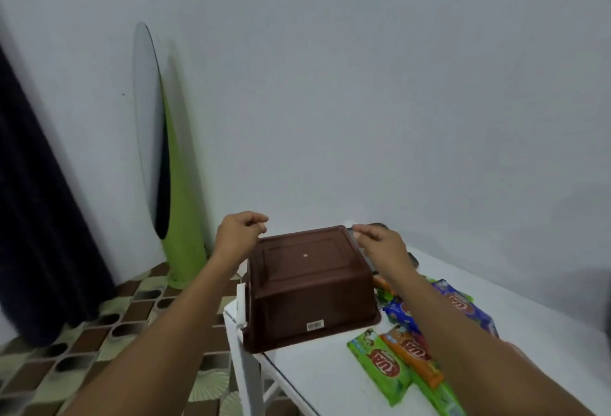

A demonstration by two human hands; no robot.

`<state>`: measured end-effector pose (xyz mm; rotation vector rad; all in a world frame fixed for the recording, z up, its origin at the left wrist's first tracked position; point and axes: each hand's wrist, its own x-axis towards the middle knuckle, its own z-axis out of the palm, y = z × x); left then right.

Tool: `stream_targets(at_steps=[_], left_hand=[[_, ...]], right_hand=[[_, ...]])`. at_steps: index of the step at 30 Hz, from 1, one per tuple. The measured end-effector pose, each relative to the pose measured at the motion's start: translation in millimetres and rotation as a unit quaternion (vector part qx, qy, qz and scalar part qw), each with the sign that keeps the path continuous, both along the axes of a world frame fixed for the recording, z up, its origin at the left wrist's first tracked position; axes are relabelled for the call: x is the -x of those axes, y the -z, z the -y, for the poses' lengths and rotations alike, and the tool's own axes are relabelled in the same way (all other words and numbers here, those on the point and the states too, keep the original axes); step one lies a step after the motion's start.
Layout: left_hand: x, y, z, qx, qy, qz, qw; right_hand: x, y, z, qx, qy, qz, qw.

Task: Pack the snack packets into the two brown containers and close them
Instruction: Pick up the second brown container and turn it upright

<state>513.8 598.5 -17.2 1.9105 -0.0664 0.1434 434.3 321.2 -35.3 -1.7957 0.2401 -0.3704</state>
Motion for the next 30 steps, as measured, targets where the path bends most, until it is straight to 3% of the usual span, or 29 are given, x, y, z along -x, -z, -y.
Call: stream_targets(at_steps=[5, 9, 11, 18, 26, 30], left_hand=[[6.7, 16.2, -10.6, -0.113, -0.039, -0.143, 0.982], [22.5, 15.4, 1.2, -0.030, 0.027, -0.329, 0.943], [22.6, 17.0, 5.3, 0.018, 0.042, -0.359, 0.932], [18.0, 1.4, -3.6, 0.035, 0.068, -0.386, 0.919], [10.4, -42.6, 1.7, -0.021, 0.102, -0.284, 0.953], [15.3, -56.3, 20.3, -0.007, 0.123, -0.222, 0.967]], right_hand=[[-24.7, 16.2, 6.4, -0.029, -0.038, -0.130, 0.990], [-40.5, 27.2, 7.9, -0.017, -0.069, -0.246, 0.967], [-37.0, 23.6, 2.5, -0.029, -0.074, -0.275, 0.958], [-31.6, 6.4, -4.5, -0.065, -0.091, -0.287, 0.951], [-30.0, -43.4, 3.0, -0.053, -0.091, -0.171, 0.980], [-15.6, -51.8, 23.6, -0.042, -0.058, -0.124, 0.990]])
